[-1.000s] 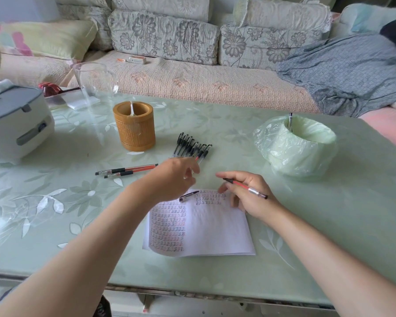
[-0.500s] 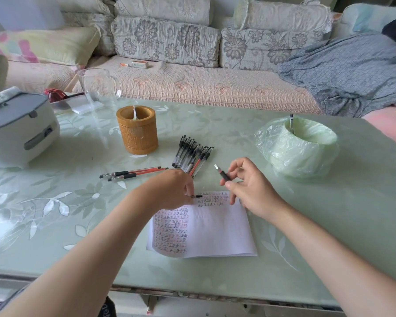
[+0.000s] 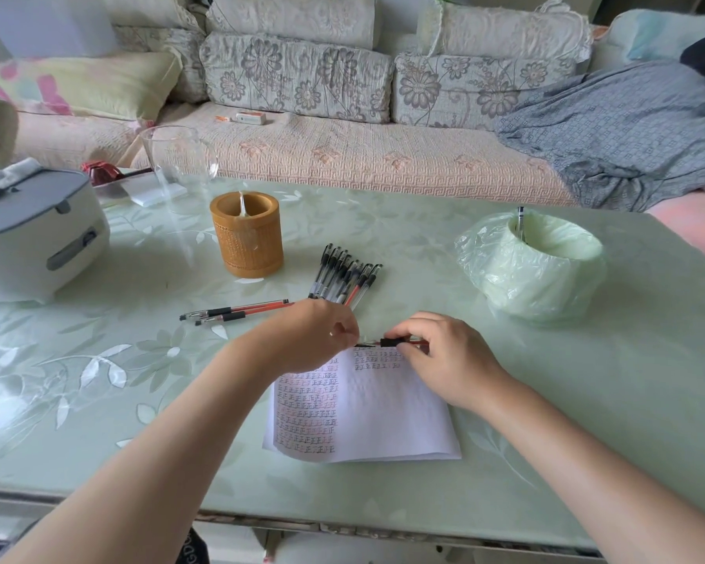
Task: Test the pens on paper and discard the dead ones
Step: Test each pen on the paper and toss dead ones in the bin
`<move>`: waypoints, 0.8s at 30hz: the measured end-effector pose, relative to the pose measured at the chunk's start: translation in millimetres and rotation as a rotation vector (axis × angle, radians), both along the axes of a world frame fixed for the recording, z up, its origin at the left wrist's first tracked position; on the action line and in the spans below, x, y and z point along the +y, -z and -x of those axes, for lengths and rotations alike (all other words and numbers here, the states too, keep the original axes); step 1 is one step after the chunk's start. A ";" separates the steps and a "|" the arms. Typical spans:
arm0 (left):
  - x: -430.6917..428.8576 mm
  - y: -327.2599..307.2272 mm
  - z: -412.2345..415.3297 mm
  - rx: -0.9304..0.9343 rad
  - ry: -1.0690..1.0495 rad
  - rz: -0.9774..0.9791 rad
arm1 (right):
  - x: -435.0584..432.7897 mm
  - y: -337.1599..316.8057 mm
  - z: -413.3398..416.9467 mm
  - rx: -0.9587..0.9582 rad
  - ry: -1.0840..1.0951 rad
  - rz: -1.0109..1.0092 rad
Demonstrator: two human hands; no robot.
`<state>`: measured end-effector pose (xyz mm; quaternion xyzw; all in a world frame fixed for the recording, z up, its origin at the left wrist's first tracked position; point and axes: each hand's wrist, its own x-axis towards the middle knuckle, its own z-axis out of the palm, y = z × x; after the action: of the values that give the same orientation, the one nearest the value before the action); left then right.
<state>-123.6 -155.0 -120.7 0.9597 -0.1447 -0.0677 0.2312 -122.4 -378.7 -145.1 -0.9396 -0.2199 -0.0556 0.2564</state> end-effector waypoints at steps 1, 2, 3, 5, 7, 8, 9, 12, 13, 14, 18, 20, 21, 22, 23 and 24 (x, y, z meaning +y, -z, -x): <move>-1.5 -0.2 0.6 0.007 0.003 0.011 | 0.4 0.7 -0.1 0.003 -0.011 -0.003; -3.4 -0.7 1.7 0.018 0.008 0.031 | 1.2 1.1 0.2 0.011 -0.026 -0.011; -5.9 -0.8 2.6 0.032 0.014 0.053 | 1.8 1.6 0.8 0.024 -0.043 -0.025; -10.8 -0.4 3.9 0.049 0.024 0.096 | 2.7 2.2 2.1 0.033 -0.065 -0.024; -16.3 -1.1 5.1 0.082 0.014 0.141 | 3.0 0.7 4.0 -0.001 -0.069 0.057; -19.1 -1.1 5.4 0.104 0.003 0.175 | 2.5 -0.7 4.9 -0.030 -0.069 0.122; -22.4 -1.1 6.0 0.128 -0.009 0.214 | 1.8 -2.0 5.7 -0.065 -0.069 0.190; -33.8 1.9 10.7 0.190 -0.028 0.303 | 0.7 -2.2 8.2 -0.159 -0.051 0.330; -37.0 3.7 12.0 0.208 -0.035 0.326 | 0.7 -0.8 8.6 -0.187 -0.038 0.353; -39.2 5.2 13.1 0.227 -0.047 0.351 | 0.8 1.0 8.4 -0.213 -0.023 0.365; -41.4 4.5 16.2 0.295 -0.076 0.463 | 1.9 0.9 9.0 -0.243 0.022 0.348; -42.7 3.9 18.4 0.302 -0.074 0.491 | 3.4 -3.5 12.0 -0.208 0.049 0.385; -43.2 4.1 19.4 0.303 -0.078 0.494 | 3.9 -4.8 13.8 -0.185 0.060 0.402; -43.3 4.3 20.1 0.307 -0.084 0.494 | 4.3 -5.6 14.8 -0.170 0.064 0.410; -43.1 4.3 20.7 0.316 -0.086 0.500 | 4.5 -5.6 15.8 -0.162 0.063 0.413; -42.7 3.7 21.0 0.329 -0.085 0.515 | 5.2 -5.3 16.6 -0.173 0.058 0.404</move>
<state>-144.6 -197.8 -124.4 0.8509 -0.0773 -0.1734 0.4898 -139.0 -373.5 -139.8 -0.9695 -0.2208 -0.0981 0.0412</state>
